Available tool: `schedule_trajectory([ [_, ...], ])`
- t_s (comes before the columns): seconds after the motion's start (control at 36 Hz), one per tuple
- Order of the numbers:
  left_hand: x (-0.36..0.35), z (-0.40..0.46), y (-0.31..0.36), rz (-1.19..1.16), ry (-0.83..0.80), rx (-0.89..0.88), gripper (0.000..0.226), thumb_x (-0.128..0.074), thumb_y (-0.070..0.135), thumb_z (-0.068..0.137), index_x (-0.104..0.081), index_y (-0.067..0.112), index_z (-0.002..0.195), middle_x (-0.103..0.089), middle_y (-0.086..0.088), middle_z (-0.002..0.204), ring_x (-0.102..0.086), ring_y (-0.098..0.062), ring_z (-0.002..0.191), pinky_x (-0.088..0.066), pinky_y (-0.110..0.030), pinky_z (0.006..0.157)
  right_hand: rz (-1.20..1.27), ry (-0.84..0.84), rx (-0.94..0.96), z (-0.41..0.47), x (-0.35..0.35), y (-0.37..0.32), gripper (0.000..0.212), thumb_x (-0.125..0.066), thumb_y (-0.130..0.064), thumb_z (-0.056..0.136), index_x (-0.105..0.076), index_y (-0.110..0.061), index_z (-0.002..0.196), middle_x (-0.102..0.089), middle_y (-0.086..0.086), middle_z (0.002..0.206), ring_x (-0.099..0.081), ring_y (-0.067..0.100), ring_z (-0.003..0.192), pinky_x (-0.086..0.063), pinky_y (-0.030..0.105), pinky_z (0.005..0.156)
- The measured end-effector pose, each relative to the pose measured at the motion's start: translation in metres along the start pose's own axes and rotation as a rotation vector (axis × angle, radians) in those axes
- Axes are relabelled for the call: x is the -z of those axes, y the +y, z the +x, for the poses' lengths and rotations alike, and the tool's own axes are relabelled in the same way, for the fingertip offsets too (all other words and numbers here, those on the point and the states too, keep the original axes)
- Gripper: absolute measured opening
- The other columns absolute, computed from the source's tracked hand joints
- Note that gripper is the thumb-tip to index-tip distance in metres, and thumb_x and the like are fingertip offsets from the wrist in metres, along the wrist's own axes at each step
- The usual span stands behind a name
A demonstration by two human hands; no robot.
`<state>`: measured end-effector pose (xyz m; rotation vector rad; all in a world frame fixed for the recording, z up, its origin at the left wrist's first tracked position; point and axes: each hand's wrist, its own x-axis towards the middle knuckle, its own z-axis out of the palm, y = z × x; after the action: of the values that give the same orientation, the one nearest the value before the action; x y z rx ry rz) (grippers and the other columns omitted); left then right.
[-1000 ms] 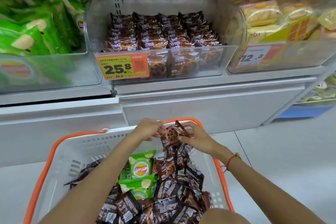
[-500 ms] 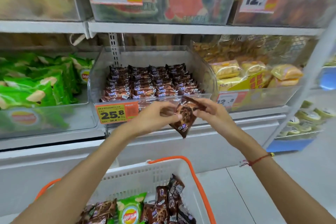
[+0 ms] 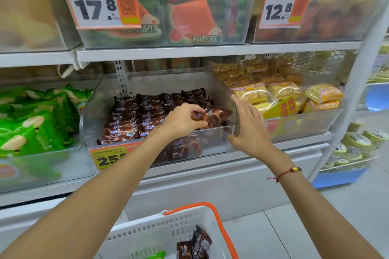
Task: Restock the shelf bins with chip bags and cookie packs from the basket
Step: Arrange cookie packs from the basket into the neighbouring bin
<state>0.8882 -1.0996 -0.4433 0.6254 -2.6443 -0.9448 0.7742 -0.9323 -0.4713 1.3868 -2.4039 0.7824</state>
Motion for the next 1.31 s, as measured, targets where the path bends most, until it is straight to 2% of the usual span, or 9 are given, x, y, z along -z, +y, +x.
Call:
schedule_trajectory([
  [0.19,0.015,0.015,0.023,0.37,-0.211,-0.081,0.025,-0.076,0.034,0.079,-0.074,0.027,0.103,-0.067,0.007,0.082,-0.064,-0.016,0.091,-0.052,-0.033,0.08,-0.079,-0.016,0.049,-0.001,-0.002,0.003,0.104,-0.073,-0.025,0.076,-0.004,-0.019,0.153,-0.013,-0.002,0.158,-0.005,0.018,0.146,-0.005,0.031,0.117],
  [0.39,-0.002,0.039,0.039,0.544,-0.309,-0.085,0.036,-0.081,0.034,0.074,-0.072,0.02,0.106,-0.07,0.001,0.107,-0.064,-0.021,0.099,-0.053,-0.034,0.084,-0.132,0.025,0.049,0.0,-0.011,0.006,0.111,-0.076,-0.025,0.071,-0.001,-0.018,0.153,-0.013,0.0,0.159,-0.004,0.019,0.147,0.0,0.03,0.116],
  [0.5,0.004,0.048,0.035,0.437,-0.422,-0.017,0.041,-0.084,0.043,0.067,-0.073,0.022,0.101,-0.069,0.004,0.099,-0.066,-0.014,0.086,-0.055,-0.026,0.07,-0.122,0.038,0.061,-0.001,-0.012,0.007,0.111,-0.076,-0.026,0.071,-0.002,-0.018,0.153,-0.014,0.0,0.158,-0.005,0.019,0.147,0.001,0.028,0.116],
  [0.61,0.015,0.043,0.025,0.148,-0.465,0.027,0.032,-0.077,0.024,0.079,-0.07,0.016,0.109,-0.064,0.003,0.098,-0.065,-0.016,0.097,-0.057,-0.016,0.064,-0.082,-0.009,0.046,0.0,-0.007,0.006,0.108,-0.073,-0.031,0.073,-0.003,-0.02,0.154,-0.014,0.001,0.158,-0.005,0.019,0.147,-0.003,0.032,0.117],
  [0.72,0.014,0.034,0.01,0.074,-0.336,-0.022,0.012,-0.074,0.016,0.083,-0.075,0.019,0.095,-0.07,0.002,0.09,-0.065,-0.013,0.087,-0.052,-0.014,0.058,0.018,-0.001,0.066,-0.005,-0.006,0.002,0.075,-0.058,-0.031,0.07,-0.035,-0.038,0.141,-0.02,0.01,0.156,-0.006,0.025,0.147,-0.006,0.041,0.116],
  [0.81,0.006,0.034,0.002,0.118,-0.225,-0.059,0.007,-0.078,0.021,0.078,-0.076,0.022,0.085,-0.069,0.01,0.079,-0.065,-0.011,0.082,-0.055,-0.026,0.074,-0.109,-0.003,0.099,-0.006,-0.009,0.005,0.035,-0.067,-0.021,0.075,-0.062,-0.031,0.108,-0.014,0.014,0.158,0.0,0.028,0.148,0.006,0.035,0.116],
  [1.0,0.002,0.022,0.009,0.237,-0.085,-0.041,0.012,-0.08,0.031,0.076,-0.07,0.035,0.07,-0.067,0.016,0.077,-0.066,-0.011,0.086,-0.055,-0.038,0.083,-0.199,-0.065,0.077,-0.006,-0.003,0.0,0.038,-0.069,-0.017,0.075,-0.065,-0.028,0.111,-0.008,0.016,0.159,0.004,0.029,0.148,0.012,0.031,0.112],
  [1.14,0.008,-0.008,0.013,0.094,0.167,-0.098,0.008,-0.075,0.039,0.079,-0.074,0.035,0.085,-0.068,0.019,0.078,-0.066,-0.004,0.082,-0.057,-0.036,0.079,-0.048,0.145,0.088,-0.027,-0.002,-0.008,0.046,-0.066,-0.005,0.07,-0.065,-0.021,0.113,-0.036,0.015,0.147,-0.026,0.035,0.14,-0.025,0.048,0.112],
  [1.31,-0.006,-0.079,-0.003,-0.128,0.22,-0.068,0.007,-0.074,0.043,0.078,-0.072,0.036,0.078,-0.069,0.023,0.074,-0.065,0.006,0.072,-0.056,-0.03,0.074,0.155,0.199,0.084,-0.083,-0.024,-0.022,0.03,-0.061,-0.006,0.078,-0.066,-0.019,0.105,-0.057,0.0,0.106,-0.052,0.018,0.098,-0.046,0.028,0.077],
])
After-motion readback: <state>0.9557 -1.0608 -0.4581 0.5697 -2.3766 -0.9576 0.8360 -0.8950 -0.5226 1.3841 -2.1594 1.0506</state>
